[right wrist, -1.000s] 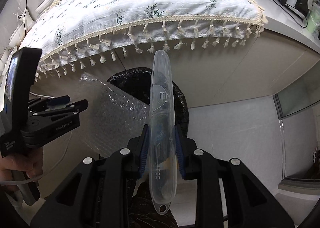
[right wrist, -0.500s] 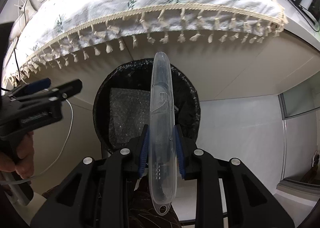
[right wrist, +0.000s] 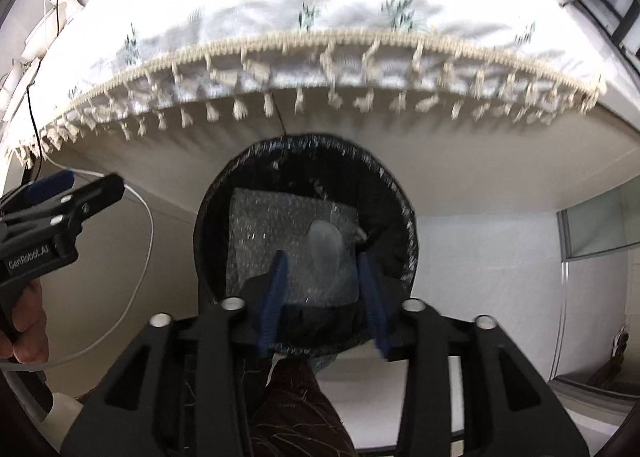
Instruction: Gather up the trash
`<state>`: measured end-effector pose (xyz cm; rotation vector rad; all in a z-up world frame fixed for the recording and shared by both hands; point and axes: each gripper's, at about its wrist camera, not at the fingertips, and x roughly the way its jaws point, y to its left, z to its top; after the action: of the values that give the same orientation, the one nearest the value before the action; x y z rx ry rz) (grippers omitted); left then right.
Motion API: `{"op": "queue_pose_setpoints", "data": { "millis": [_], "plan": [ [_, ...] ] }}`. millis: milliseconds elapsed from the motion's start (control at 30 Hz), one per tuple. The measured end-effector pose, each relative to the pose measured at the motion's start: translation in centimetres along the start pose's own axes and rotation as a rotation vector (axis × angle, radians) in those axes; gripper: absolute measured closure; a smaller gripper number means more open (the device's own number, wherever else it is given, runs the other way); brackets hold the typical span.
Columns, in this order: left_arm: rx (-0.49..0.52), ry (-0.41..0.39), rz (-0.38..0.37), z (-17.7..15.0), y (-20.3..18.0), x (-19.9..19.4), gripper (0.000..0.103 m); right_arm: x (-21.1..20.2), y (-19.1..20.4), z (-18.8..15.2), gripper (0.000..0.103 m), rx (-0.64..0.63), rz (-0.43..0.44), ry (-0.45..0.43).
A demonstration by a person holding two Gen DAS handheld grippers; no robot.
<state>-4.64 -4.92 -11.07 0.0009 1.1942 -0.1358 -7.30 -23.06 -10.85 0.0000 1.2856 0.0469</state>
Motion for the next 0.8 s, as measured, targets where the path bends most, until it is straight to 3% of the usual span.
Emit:
{"op": "queue_pose_setpoints", "data": {
  "millis": [133,333,400,633,800],
  "plan": [
    [-0.034,-0.011,-0.010,0.6,1.2,-1.8,0.006,-2.6,-0.7,1.2,0.033,0.009,-0.010,-0.055],
    [-0.114,-0.012,-0.041,2.1,2.3,-6.7,0.006,-8.2,-0.3,3.1,0.011,0.039,-0.012,-0.107],
    [-0.137,-0.014,-0.067,2.4,2.4,-8.7,0.006,-9.8,0.1,3.7,0.009,0.033,-0.017,-0.110],
    [-0.113,-0.019,-0.052,2.9,1.3,-13.9,0.006,-14.6,0.7,4.5,0.009,0.012,-0.046,-0.096],
    [-0.078,-0.042,0.004,3.1,0.8,-15.9,0.006,-16.2,0.3,4.3,0.009,0.034,-0.043,-0.080]
  ]
}}
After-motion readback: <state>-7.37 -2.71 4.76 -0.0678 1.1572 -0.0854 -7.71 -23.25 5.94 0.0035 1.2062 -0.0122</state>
